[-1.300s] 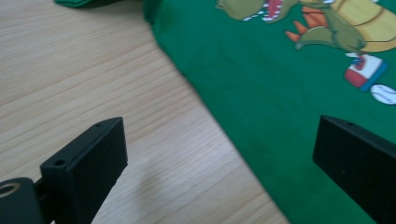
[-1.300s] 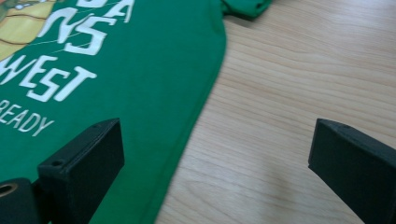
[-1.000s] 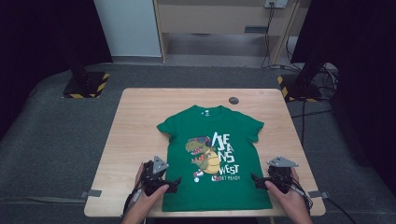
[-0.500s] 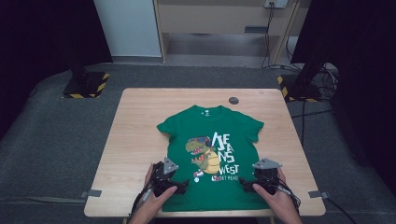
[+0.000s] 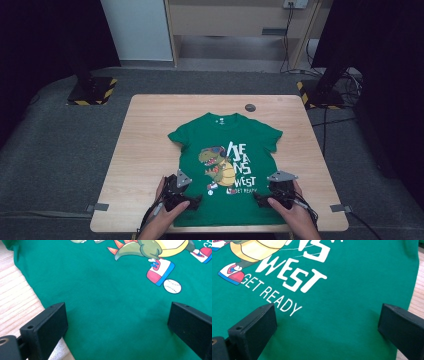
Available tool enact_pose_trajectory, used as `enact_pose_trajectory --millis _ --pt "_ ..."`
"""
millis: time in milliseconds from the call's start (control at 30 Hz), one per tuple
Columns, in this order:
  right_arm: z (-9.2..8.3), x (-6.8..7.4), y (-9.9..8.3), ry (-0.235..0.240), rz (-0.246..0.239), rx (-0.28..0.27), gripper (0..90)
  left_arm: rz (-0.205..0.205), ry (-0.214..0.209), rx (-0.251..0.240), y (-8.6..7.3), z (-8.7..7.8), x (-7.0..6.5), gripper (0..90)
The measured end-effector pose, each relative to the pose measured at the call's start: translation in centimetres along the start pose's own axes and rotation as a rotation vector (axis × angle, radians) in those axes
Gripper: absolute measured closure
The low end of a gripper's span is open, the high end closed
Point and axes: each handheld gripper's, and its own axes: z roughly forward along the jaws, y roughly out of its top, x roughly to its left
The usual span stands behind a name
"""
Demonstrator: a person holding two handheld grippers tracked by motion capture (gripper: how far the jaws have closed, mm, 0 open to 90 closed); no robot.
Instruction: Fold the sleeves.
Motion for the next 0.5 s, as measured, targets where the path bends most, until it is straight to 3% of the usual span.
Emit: enact_pose_trajectory --millis 500 --pt "-0.5 0.64 -0.67 0.008 -0.002 -0.007 1.5 0.015 -0.013 0.019 -0.43 -0.59 -0.53 1.2"
